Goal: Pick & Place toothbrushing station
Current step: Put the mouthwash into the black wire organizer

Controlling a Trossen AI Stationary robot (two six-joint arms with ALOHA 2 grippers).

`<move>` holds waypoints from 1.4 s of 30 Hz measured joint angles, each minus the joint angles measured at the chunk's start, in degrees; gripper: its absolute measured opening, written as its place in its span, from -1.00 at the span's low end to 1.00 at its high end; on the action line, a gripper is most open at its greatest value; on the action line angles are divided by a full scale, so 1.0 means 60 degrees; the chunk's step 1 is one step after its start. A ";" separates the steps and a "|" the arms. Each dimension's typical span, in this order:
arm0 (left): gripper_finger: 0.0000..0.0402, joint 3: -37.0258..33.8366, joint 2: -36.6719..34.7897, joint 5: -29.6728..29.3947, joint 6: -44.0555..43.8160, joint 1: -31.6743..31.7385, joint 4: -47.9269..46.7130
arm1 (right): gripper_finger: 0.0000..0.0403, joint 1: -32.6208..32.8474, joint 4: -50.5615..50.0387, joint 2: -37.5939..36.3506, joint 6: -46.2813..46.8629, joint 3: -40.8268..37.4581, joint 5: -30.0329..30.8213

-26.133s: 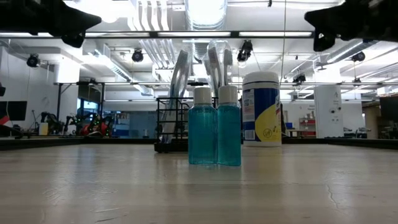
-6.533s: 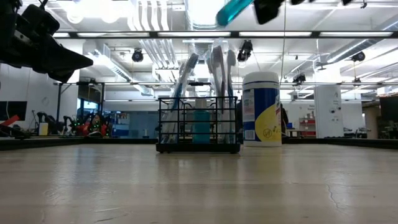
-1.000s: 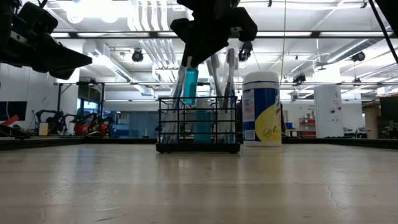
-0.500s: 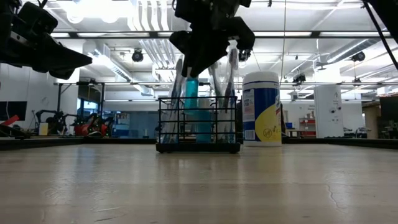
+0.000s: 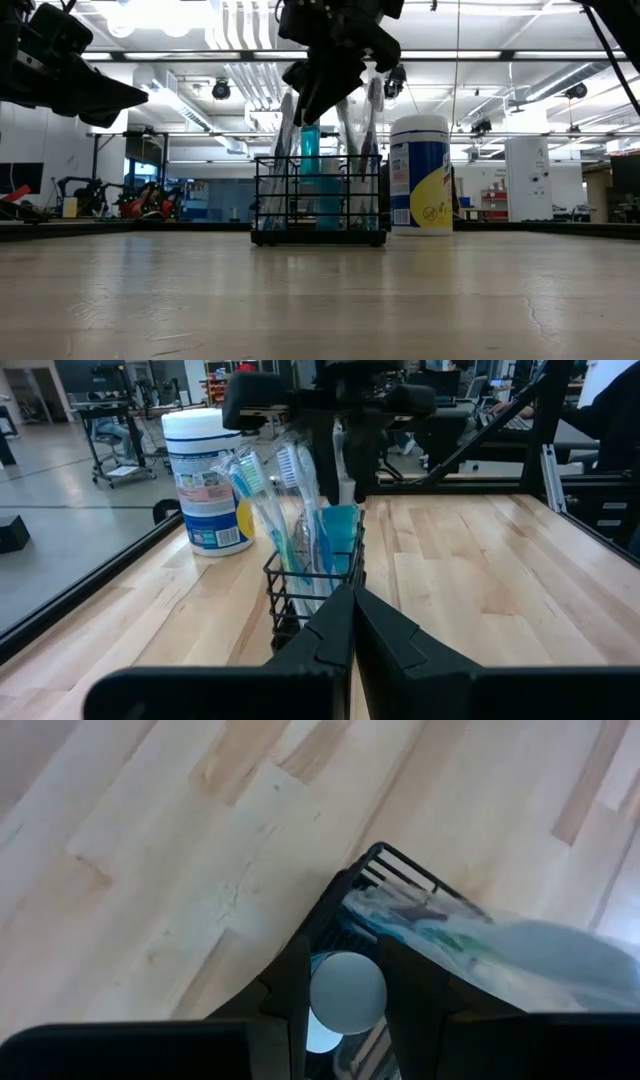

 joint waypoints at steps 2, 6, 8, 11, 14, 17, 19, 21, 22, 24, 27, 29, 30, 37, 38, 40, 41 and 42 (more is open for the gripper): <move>-0.93 0.0000 -0.0002 -0.0001 -0.0001 0.0004 0.0000 | -0.56 -0.0005 0.0005 0.0000 0.0329 -0.0007 0.0004; -0.93 0.0000 0.0000 -0.0001 -0.0001 0.0004 0.0008 | -0.56 -0.0002 0.0029 0.0004 0.0095 -0.0066 0.0004; -0.93 0.0000 0.0000 -0.0001 -0.0003 0.0004 0.0013 | -0.56 0.0001 0.0018 0.0004 -0.0537 -0.0066 0.0008; -0.93 0.0000 0.0000 -0.0001 -0.0003 0.0002 0.0015 | -0.56 0.0065 -0.0085 0.0004 -0.2012 -0.0066 0.0031; -0.93 0.0000 0.0000 -0.0001 0.0002 0.0004 0.0007 | -0.56 0.0163 -0.0224 0.0004 -0.3449 -0.0073 0.0081; -0.93 0.0000 0.0000 -0.0001 0.0024 0.0003 0.0004 | -0.56 0.0184 -0.0222 0.0004 -0.4080 -0.0073 0.0087; -0.93 0.0000 -0.0001 -0.0001 0.0058 0.0002 0.0004 | -0.56 0.0177 -0.0229 0.0004 -0.4268 -0.0073 0.0087; -0.93 0.0000 0.0000 -0.0001 0.0138 0.0000 0.0004 | -0.56 0.0175 -0.0264 0.0004 -0.4420 -0.0073 0.0087; -0.93 0.0000 0.0000 -0.0001 0.0160 0.0000 0.0004 | -0.56 0.0157 -0.0267 0.0004 -0.4468 -0.0073 0.0089; -0.93 0.0000 0.0000 -0.0001 0.0203 0.0004 0.0004 | -0.56 0.0136 -0.0307 0.0004 -0.4571 -0.0073 0.0083; -0.93 0.0000 0.0000 -0.0001 0.0207 0.0002 0.0004 | -0.56 0.0111 -0.0361 0.0004 -0.4639 -0.0073 0.0084; -0.93 0.0000 0.0000 -0.0001 0.0209 0.0004 0.0004 | -0.56 0.0097 -0.0361 0.0004 -0.4636 -0.0073 0.0080; -0.93 0.0000 -0.0001 -0.0001 0.0212 0.0003 0.0004 | -0.56 0.0093 -0.0361 0.0004 -0.4589 -0.0073 0.0082; -0.93 0.0000 0.0000 -0.0001 0.0221 0.0002 0.0004 | -0.55 0.0038 -0.0043 0.0013 -0.3561 -0.0273 0.0087; -0.93 0.0000 0.0000 -0.0001 0.0221 0.0002 0.0003 | -0.55 0.0038 -0.0006 0.0022 -0.3390 -0.0273 0.0087; -0.93 0.0000 0.0000 -0.0001 0.0221 0.0000 0.0001 | -0.55 0.0038 0.0056 0.0022 -0.2915 -0.0273 0.0087; -0.93 0.0000 -0.0003 -0.0001 0.0221 0.0001 0.0003 | -0.55 0.0046 0.0073 0.0022 -0.2686 -0.0276 0.0086; -0.93 0.0000 0.0000 -0.0002 0.0220 0.0002 0.0003 | -0.55 0.0046 0.0136 0.0022 -0.2480 -0.0313 0.0087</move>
